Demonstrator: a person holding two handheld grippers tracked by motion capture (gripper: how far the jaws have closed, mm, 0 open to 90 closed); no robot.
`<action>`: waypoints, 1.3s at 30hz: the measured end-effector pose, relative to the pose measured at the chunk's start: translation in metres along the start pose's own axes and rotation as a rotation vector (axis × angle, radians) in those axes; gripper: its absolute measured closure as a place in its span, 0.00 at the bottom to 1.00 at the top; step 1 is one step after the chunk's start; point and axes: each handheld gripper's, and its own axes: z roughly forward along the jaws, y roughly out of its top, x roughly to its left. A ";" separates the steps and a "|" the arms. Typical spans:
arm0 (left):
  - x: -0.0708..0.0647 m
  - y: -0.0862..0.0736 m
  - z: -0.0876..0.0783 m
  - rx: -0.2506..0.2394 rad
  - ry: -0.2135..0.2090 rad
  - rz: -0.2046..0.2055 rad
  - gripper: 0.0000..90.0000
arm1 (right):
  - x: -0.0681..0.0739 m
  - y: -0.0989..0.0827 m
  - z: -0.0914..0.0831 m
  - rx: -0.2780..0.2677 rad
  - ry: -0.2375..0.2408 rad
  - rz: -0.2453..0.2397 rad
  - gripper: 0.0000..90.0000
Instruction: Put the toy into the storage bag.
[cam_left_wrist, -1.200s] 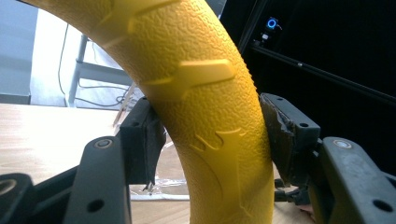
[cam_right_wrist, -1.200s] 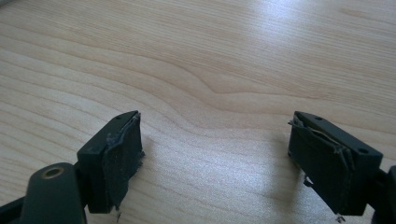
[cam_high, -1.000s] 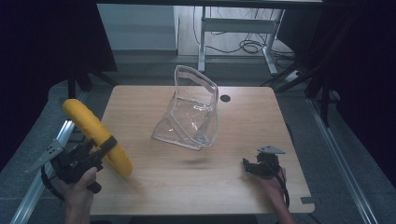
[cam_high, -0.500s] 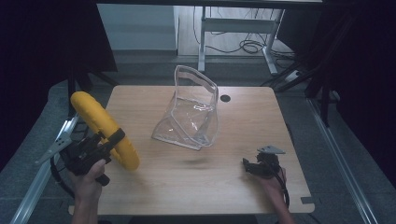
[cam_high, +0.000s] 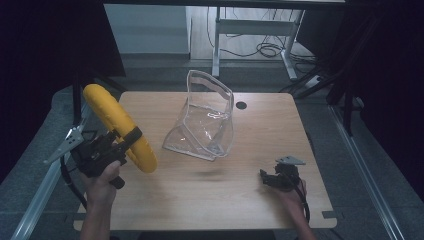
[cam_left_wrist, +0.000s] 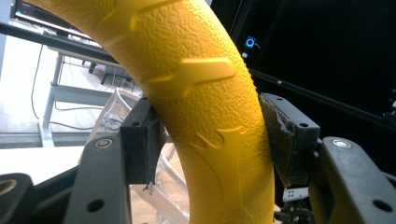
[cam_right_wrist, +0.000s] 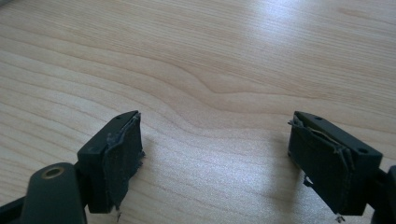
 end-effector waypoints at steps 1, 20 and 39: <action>0.000 0.001 0.001 -0.001 -0.002 -0.002 0.47 | 0.000 0.000 0.000 0.000 0.000 0.000 0.20; -0.004 0.011 0.020 0.027 -0.014 0.010 0.47 | 0.000 0.000 0.000 0.002 0.001 0.005 0.20; -0.014 0.033 0.034 -0.001 -0.019 0.051 0.47 | 0.000 0.000 0.000 0.001 -0.002 0.003 0.20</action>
